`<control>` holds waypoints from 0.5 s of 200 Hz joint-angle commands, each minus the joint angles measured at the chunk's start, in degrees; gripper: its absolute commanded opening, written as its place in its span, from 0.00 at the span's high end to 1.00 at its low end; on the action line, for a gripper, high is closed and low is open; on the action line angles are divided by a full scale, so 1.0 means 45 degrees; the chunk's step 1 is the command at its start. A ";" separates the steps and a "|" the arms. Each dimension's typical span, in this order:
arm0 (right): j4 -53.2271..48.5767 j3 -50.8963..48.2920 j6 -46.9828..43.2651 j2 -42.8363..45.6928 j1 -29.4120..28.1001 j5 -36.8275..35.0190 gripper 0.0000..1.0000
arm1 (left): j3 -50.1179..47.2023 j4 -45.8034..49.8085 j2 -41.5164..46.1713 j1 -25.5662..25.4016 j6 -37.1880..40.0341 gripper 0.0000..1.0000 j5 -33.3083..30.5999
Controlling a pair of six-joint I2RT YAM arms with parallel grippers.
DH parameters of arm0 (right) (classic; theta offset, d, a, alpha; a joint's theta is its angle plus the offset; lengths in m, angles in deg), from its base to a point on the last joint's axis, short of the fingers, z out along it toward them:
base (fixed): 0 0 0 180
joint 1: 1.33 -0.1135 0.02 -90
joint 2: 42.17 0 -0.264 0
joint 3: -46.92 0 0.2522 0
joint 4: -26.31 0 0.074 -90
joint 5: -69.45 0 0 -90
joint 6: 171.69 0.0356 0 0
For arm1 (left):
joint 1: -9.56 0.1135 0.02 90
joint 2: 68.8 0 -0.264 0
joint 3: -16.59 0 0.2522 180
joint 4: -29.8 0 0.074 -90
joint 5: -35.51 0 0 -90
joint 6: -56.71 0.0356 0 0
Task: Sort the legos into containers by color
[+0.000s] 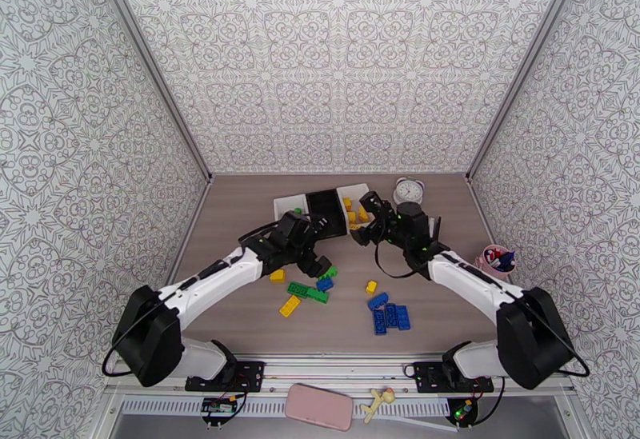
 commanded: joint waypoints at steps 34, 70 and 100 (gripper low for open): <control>-0.2909 -0.0562 -0.1481 0.1746 0.0337 0.1678 0.11 | 0.2273 0.2667 -0.2568 -0.0692 0.1100 0.17 -0.0273; -0.4853 -0.0522 -0.2233 0.2799 0.0363 0.2246 0.10 | 0.3174 0.3266 -0.4023 -0.0833 0.0960 0.30 -0.0221; -0.5174 -0.0695 -0.2331 0.2985 0.0355 0.2085 0.10 | 0.3957 0.3651 -0.5208 -0.0851 0.0789 0.34 -0.0183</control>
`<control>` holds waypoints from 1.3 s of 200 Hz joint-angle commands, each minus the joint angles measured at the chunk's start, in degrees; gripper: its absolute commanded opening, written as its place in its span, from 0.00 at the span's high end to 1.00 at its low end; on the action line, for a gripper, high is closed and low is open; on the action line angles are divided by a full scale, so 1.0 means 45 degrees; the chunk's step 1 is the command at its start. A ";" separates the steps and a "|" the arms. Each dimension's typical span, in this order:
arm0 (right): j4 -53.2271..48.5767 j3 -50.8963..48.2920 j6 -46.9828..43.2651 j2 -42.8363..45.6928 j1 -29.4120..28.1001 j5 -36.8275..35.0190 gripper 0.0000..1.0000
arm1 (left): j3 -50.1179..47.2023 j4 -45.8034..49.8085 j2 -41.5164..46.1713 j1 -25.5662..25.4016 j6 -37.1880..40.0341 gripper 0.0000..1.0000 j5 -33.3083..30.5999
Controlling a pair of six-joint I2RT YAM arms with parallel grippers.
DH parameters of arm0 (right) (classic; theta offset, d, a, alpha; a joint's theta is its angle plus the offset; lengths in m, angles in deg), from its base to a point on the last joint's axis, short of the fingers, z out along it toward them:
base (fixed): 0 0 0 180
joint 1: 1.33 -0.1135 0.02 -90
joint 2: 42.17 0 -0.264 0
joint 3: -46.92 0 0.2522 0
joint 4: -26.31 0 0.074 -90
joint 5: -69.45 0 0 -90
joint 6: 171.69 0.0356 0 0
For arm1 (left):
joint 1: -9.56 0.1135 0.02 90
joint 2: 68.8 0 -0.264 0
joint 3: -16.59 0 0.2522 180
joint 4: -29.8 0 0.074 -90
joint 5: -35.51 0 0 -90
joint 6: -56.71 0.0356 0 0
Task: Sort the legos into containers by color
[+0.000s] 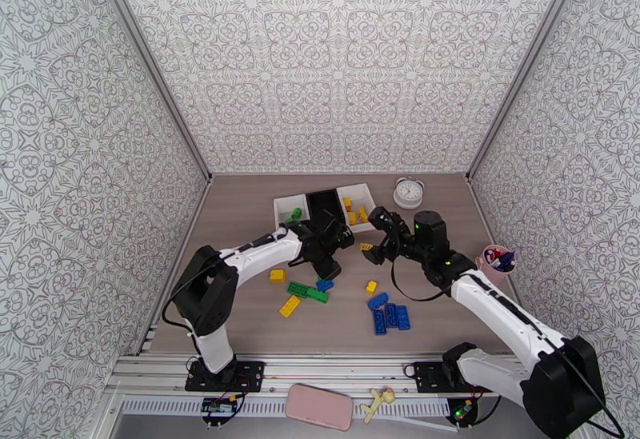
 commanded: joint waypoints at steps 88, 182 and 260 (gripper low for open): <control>-0.0496 -0.0332 -0.0027 0.0024 0.0075 0.0621 0.10 | 0.1247 0.0966 -0.2035 -0.0279 -0.0062 0.64 0.0105; -0.0223 -0.0256 -0.0054 -0.0753 0.0073 0.2096 0.09 | 0.1002 0.0564 -0.1378 -0.0233 0.0025 0.84 0.0069; 0.1574 -0.0121 0.0956 -0.1214 -0.0116 0.2615 0.08 | -0.1463 -0.3263 0.1868 0.0286 -0.0393 0.83 0.0278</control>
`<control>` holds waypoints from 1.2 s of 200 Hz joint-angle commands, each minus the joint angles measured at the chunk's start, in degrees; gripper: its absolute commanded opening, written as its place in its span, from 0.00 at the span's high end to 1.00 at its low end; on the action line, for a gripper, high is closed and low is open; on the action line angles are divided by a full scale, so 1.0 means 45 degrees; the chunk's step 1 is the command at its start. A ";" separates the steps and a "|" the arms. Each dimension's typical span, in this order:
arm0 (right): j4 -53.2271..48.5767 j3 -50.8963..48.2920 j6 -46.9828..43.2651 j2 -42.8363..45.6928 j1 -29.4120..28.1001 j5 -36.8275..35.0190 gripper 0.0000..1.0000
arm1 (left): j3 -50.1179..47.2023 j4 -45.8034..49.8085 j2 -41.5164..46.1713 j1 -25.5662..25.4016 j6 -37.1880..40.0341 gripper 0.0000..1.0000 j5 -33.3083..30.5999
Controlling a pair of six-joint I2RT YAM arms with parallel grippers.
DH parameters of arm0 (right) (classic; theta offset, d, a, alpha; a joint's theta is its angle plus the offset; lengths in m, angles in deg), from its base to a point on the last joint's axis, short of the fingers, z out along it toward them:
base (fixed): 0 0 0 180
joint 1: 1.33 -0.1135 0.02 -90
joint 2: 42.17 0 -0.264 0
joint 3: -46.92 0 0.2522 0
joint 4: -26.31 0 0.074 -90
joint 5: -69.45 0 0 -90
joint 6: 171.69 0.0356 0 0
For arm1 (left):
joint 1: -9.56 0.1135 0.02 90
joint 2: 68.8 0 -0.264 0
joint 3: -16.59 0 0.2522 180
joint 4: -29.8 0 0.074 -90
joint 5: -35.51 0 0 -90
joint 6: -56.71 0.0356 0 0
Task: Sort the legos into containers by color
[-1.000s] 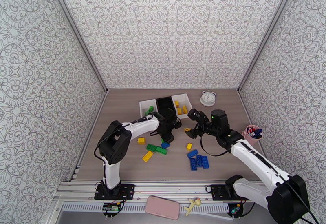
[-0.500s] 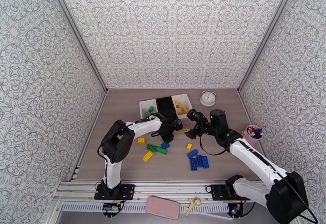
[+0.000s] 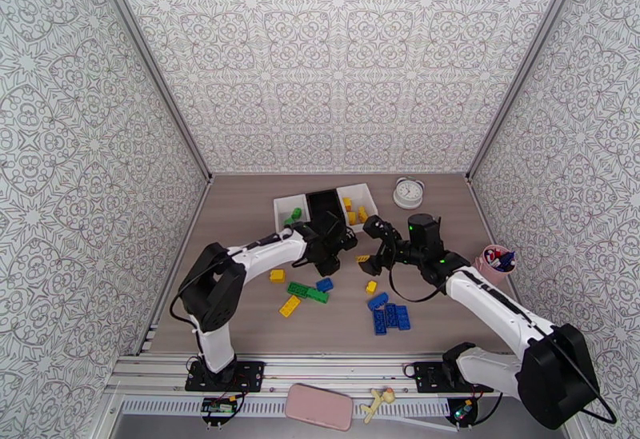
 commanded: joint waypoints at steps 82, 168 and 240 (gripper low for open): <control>0.3996 0.0951 0.1778 -0.2227 -0.1455 -0.0519 0.07 | -0.4421 -0.6950 0.5216 0.2212 -0.2862 0.89 -0.0311; 0.4008 0.3142 0.1401 -0.4196 -0.2905 -0.1352 0.08 | -0.3767 -0.8091 0.5126 0.4016 -0.4994 0.91 -0.2623; 0.3994 0.3423 0.1708 -0.4608 -0.3126 -0.1440 0.08 | -0.1379 -0.7823 0.1651 0.4558 -0.6026 0.90 -0.3049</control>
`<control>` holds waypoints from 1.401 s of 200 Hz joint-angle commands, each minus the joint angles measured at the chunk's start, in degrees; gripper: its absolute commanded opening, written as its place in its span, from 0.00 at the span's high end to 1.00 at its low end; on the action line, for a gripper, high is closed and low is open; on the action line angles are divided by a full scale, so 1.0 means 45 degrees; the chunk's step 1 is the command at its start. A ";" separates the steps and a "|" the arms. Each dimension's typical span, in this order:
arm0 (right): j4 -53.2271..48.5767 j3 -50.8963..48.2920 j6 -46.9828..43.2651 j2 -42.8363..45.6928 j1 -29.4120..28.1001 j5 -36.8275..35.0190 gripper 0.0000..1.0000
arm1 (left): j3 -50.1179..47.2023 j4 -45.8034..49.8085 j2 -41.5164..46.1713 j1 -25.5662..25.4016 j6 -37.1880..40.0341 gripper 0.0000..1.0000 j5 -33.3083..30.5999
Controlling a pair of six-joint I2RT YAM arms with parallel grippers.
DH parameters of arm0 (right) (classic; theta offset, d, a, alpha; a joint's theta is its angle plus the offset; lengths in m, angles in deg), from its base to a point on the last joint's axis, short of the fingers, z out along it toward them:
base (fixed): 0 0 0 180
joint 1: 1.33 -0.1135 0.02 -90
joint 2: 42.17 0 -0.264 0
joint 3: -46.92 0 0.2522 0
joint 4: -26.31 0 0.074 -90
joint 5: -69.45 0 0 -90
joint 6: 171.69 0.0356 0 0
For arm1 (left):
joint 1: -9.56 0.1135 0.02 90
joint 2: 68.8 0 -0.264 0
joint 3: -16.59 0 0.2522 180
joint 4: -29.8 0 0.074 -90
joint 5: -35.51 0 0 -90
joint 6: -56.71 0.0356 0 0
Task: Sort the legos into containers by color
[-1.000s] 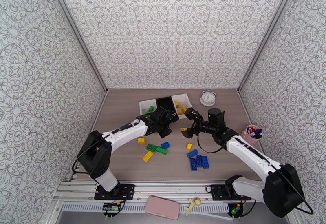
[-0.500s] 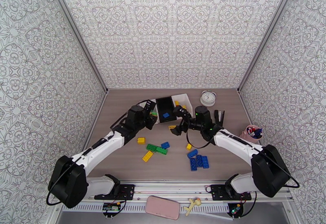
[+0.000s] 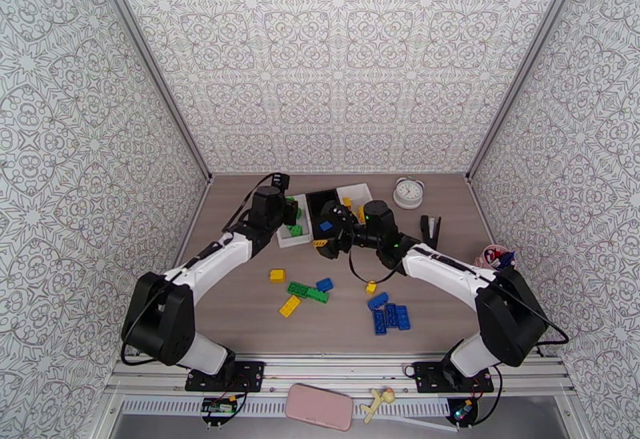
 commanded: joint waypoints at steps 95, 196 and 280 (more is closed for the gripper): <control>-0.0285 -0.0201 0.0215 0.0687 -0.0079 -0.2218 0.07 | 0.2216 0.0654 -0.3096 0.0350 -0.0117 0.67 0.0515; -0.3176 -0.0697 0.0764 0.2565 -0.0008 -0.6152 0.06 | -0.1144 -0.1085 0.1381 -0.0101 0.1356 0.02 0.2111; -0.8393 -0.1443 0.4468 0.5261 -0.0301 -0.8243 0.01 | -0.4143 0.0703 0.6346 -0.1625 0.3727 0.00 0.4944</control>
